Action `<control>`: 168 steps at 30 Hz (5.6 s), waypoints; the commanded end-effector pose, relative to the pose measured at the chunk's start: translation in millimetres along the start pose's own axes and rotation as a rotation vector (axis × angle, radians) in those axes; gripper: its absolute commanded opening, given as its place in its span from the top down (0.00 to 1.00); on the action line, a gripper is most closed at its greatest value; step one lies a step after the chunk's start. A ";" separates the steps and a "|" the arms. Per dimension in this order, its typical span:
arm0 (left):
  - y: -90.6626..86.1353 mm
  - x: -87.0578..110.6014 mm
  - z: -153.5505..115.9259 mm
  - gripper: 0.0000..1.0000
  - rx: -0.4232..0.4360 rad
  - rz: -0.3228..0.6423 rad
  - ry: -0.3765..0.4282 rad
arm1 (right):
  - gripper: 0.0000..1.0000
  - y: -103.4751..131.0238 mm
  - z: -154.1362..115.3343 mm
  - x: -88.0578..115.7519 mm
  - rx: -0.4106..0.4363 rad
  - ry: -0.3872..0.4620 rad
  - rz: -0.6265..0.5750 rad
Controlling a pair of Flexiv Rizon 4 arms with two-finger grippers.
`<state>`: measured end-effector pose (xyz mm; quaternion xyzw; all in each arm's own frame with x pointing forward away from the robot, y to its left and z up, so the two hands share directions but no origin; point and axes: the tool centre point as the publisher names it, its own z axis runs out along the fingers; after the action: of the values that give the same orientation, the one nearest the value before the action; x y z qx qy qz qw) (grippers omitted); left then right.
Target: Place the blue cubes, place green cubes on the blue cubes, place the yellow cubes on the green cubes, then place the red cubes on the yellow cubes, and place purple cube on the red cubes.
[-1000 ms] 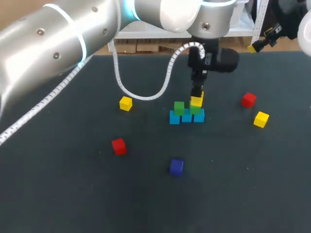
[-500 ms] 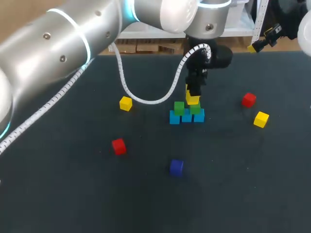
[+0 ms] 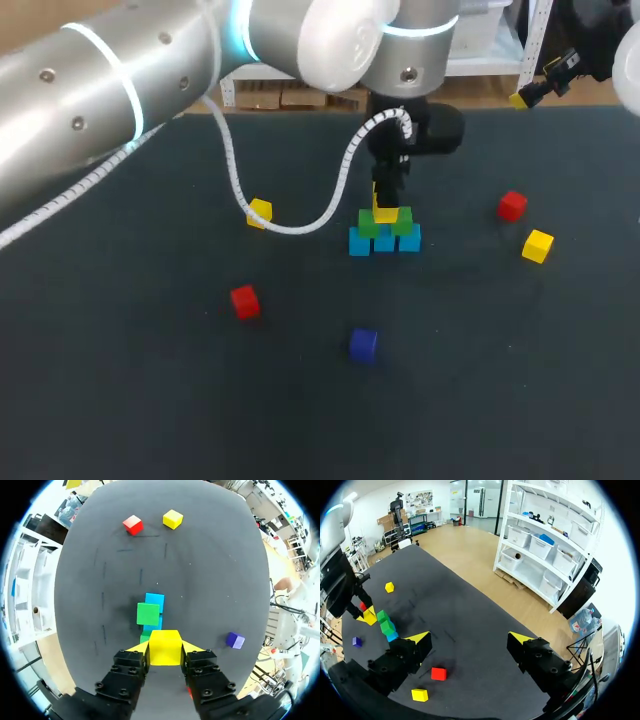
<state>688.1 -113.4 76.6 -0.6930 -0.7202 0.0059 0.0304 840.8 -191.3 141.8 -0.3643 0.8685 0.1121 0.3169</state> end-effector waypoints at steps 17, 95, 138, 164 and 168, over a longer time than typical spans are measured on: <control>14.5 -5.3 3.8 1.00 0.004 0.082 -0.076 | 0.00 0.5 -1.4 0.7 0.000 -0.001 0.000; 23.2 -3.1 12.9 0.15 0.054 0.010 -0.023 | 0.00 0.5 -1.4 0.7 0.000 -0.001 0.000; 2.9 132.2 32.4 0.00 0.127 -0.526 -0.030 | 0.00 0.5 -1.4 0.7 0.000 -0.001 0.000; 17.8 169.0 50.6 0.00 0.074 -0.705 -0.043 | 0.00 0.5 -1.4 0.7 0.000 -0.001 0.000; 24.2 170.5 54.6 0.11 0.070 -0.730 -0.041 | 0.00 0.5 -1.4 0.7 0.000 -0.001 0.000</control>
<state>701.4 58.0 30.3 -0.3894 -0.9197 0.0301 0.0406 840.8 -191.3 141.8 -0.3643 0.8685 0.1122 0.3169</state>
